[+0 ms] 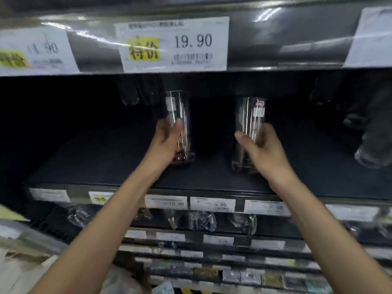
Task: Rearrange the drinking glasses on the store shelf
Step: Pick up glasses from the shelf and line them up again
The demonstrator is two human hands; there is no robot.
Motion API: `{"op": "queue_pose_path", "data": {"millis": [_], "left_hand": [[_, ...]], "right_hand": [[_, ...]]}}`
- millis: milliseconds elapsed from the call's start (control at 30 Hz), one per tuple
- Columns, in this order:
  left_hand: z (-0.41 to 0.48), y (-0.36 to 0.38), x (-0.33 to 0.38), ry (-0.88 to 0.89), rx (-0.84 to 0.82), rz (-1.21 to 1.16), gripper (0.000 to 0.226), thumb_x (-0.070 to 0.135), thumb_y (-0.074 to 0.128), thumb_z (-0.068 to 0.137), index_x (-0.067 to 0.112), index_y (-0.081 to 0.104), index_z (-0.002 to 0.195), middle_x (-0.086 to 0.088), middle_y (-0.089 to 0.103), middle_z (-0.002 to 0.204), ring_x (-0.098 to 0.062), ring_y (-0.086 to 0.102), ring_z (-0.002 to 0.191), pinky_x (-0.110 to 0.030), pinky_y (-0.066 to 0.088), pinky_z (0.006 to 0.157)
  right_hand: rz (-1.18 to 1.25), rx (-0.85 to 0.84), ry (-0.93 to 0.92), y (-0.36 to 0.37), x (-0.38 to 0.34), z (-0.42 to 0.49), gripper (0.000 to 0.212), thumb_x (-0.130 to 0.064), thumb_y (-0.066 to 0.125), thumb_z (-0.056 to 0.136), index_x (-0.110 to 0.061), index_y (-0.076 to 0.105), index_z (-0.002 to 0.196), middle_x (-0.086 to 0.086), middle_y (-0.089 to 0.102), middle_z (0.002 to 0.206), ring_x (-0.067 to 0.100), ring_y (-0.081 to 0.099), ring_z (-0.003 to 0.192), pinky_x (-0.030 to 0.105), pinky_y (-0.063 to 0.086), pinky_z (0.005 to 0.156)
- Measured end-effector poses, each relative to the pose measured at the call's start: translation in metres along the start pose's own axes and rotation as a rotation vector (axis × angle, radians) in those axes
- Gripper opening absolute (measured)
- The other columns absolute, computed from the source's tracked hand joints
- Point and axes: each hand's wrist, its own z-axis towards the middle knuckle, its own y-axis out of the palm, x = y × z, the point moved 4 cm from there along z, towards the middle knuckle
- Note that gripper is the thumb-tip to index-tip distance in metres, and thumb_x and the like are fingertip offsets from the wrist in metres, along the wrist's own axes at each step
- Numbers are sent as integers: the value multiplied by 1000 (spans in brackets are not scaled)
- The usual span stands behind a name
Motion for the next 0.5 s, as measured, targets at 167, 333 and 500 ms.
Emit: {"op": "queue_pose_path", "data": {"millis": [167, 333, 500], "left_hand": [[19, 6, 4, 145, -18, 105, 46, 29, 47, 103, 3, 28, 136, 9, 55, 91, 11, 60, 70, -26, 55, 80], [30, 13, 7, 214, -126, 176, 52, 27, 44, 105, 4, 18, 144, 12, 50, 101, 6, 56, 89, -24, 49, 95], [45, 18, 5, 291, -212, 336, 68, 36, 44, 104, 8, 5, 153, 4, 47, 125, 1, 50, 107, 5, 36, 83]], "right_hand": [[-64, -52, -24, 9, -4, 0, 53, -42, 77, 82, -28, 46, 123, -8, 65, 106, 0, 64, 85, 18, 51, 67], [-132, -51, -55, 17, -8, 3, 64, -35, 83, 78, -29, 43, 128, -8, 65, 106, 8, 64, 97, 27, 52, 83], [-148, -13, -35, 22, -4, 14, 72, -38, 83, 75, -33, 39, 131, -6, 66, 106, 11, 64, 102, 37, 53, 94]]}}
